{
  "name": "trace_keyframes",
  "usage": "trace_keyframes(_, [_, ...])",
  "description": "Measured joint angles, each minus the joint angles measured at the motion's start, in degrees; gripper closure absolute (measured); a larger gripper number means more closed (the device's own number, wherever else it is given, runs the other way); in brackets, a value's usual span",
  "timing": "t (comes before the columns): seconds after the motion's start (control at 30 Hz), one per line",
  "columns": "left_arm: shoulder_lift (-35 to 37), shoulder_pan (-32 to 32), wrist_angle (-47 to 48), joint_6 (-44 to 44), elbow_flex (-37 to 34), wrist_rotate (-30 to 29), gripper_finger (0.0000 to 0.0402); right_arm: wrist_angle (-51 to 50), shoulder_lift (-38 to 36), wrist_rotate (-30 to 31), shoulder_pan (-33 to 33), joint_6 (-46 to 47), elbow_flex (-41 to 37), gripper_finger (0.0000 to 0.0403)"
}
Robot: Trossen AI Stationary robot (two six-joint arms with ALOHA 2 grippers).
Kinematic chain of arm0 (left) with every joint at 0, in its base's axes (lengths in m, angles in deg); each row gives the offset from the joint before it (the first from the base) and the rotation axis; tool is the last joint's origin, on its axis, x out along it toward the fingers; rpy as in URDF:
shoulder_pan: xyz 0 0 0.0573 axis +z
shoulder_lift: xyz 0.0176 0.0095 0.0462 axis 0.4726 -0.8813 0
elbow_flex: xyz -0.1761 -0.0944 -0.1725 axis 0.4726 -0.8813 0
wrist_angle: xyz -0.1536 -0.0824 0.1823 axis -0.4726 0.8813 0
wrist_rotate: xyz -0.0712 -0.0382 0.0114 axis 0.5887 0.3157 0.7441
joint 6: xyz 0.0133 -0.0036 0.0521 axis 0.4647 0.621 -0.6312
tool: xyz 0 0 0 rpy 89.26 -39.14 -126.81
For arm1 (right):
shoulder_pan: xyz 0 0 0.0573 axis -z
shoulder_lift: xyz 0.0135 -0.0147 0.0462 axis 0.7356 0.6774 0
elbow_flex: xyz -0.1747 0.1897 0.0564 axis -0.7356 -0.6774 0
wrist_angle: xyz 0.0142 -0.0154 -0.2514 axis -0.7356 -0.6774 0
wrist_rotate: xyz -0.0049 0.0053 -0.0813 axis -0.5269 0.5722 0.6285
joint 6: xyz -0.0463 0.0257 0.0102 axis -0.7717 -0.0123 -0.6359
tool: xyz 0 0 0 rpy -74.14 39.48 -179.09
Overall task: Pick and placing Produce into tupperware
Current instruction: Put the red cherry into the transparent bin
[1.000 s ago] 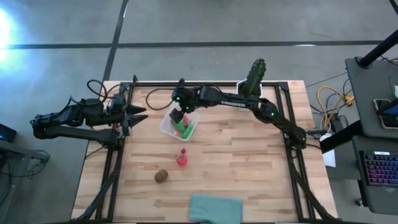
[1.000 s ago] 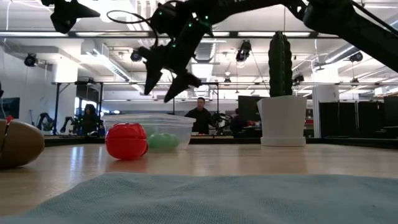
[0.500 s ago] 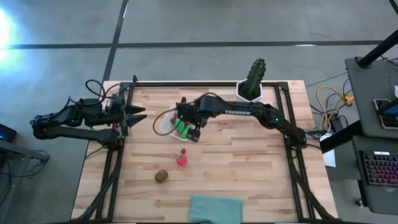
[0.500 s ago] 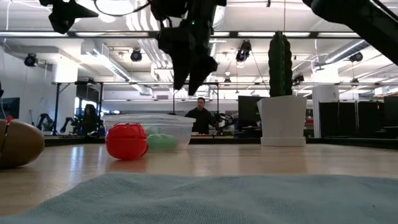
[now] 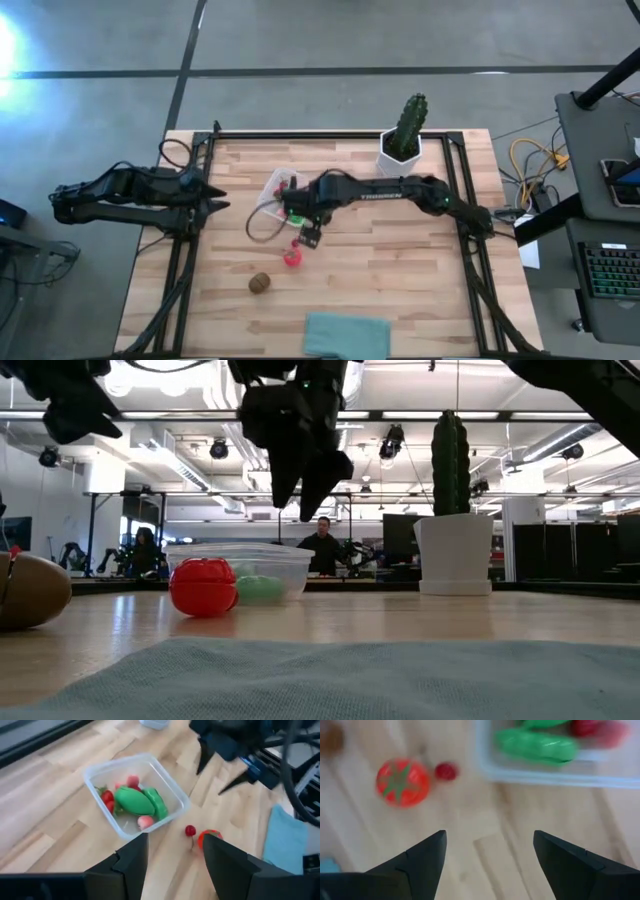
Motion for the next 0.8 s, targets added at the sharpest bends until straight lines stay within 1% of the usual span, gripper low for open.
trace_keyframes(0.07, [0.33,-0.01,0.53,-0.19,0.0,0.56,0.0229,1.32,0.02,0.05,-1.32,-1.4,-1.31,0.0112])
trace_keyframes(0.1, [0.58,-0.01,1.24,-0.2,0.0,0.56,0.0229,2.69,0.02,-0.3,-1.76,-0.47,-2.09,0.0113])
trace_keyframes(0.2, [1.63,-0.01,1.36,-0.19,-0.02,0.56,0.0229,6.79,0.05,-4.51,-1.9,5.04,-4.35,0.0118])
trace_keyframes(0.23, [2.04,-0.01,1.55,-0.15,-0.02,0.56,0.0229,7.99,0.09,-4.87,-1.79,5.76,-4.77,0.012])
trace_keyframes(0.33, [3.3,-0.01,1.7,-0.13,-0.02,0.56,0.0229,9.5,0.13,-4.64,-1.98,2.39,-5.39,0.0127])
trace_keyframes(0.43, [4.48,-0.01,2.05,0.12,-0.02,0.54,0.0229,10.21,0.13,-6.25,-2.69,0.35,-5.91,0.0137])
trace_keyframes(0.63, [6.01,-0.01,2.03,0.35,-0.02,0.45,0.0229,15.48,0.11,-7.47,-2.39,6.0,-9.24,0.0159])
trace_keyframes(0.8, [5.92,-0.01,2.0,0.38,-0.02,-0.08,0.0229,20.37,0.11,-7.68,-2.37,5.92,-12.66,0.0165])
